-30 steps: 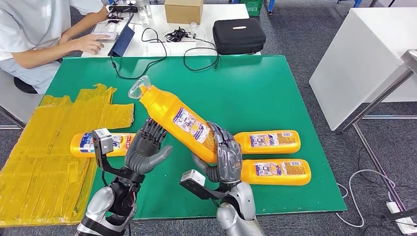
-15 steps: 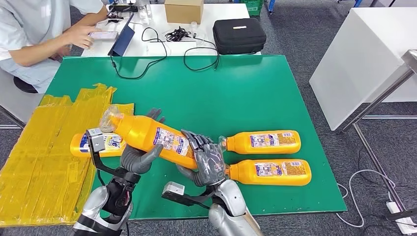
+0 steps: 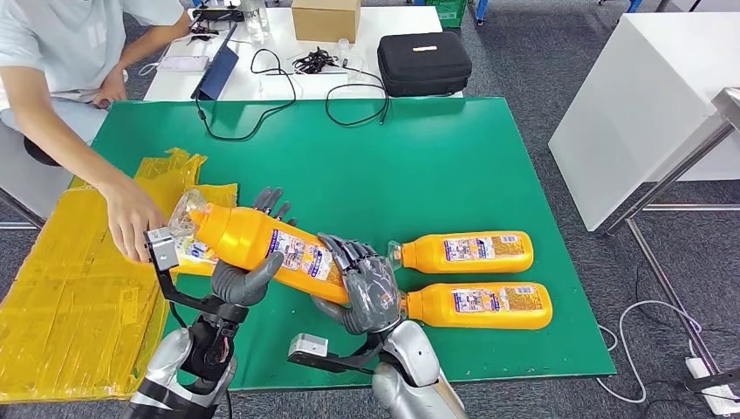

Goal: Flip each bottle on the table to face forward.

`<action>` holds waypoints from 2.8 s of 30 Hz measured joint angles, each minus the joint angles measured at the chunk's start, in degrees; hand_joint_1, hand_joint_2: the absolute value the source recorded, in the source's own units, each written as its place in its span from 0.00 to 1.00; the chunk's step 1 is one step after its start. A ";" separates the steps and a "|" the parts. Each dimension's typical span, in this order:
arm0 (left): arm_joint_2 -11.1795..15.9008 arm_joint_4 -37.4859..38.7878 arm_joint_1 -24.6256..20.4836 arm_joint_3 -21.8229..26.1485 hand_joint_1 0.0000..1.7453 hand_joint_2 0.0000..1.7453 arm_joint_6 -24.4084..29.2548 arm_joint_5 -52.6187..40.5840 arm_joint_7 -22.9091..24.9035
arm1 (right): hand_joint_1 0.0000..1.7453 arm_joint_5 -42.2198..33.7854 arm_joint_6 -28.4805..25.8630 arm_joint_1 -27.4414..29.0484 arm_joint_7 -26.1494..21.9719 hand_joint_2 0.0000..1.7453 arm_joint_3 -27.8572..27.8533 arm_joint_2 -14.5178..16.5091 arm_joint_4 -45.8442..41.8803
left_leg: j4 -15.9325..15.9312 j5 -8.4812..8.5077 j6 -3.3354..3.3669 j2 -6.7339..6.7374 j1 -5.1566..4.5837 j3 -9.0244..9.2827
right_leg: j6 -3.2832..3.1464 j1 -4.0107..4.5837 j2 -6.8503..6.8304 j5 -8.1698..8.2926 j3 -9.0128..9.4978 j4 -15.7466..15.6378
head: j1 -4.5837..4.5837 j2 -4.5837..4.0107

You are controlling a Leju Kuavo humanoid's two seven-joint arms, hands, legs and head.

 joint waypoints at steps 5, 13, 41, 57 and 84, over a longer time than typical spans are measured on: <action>-0.62 0.28 -0.02 0.15 1.00 1.00 4.04 -1.14 -1.35 | 1.00 -0.25 0.00 0.13 -0.29 1.00 0.00 0.00 0.01 | 0.00 0.00 0.00 0.00 0.00 -0.01 | 0.00 0.00 0.00 0.00 0.00 0.00 | -0.01 0.00; -2.33 -0.04 0.36 0.27 1.00 1.00 10.27 -2.01 -2.51 | 0.92 -2.43 0.00 0.09 -0.21 1.00 0.11 0.00 0.09 | 0.00 0.00 0.00 -0.01 0.00 -0.01 | 0.00 0.00 0.00 0.00 0.01 0.00 | -0.01 0.00; -1.28 -3.61 0.16 6.68 1.00 1.00 28.21 -21.88 -11.65 | 0.00 -39.46 7.23 5.43 10.11 1.00 12.38 -10.44 -23.52 | 0.00 0.00 0.00 -0.04 0.01 -0.05 | 0.00 0.00 -0.01 0.00 0.01 0.00 | -0.02 0.00; 5.18 2.29 -2.20 9.91 1.00 1.00 48.23 -104.79 0.86 | 0.00 -66.30 31.37 11.17 9.49 1.00 -0.03 -18.86 -38.02 | 0.00 -0.01 0.01 -0.07 -0.01 -0.04 | 0.01 -0.01 -0.01 0.01 0.01 -0.02 | -0.02 0.00; 9.50 53.54 -23.90 -3.57 1.00 1.00 41.55 -122.27 27.16 | 0.00 -61.30 32.45 13.35 8.06 1.00 -6.38 -22.43 -42.23 | 0.01 0.05 -0.01 -0.02 0.01 -0.02 | 0.01 0.01 0.00 0.04 0.02 0.01 | -0.02 0.00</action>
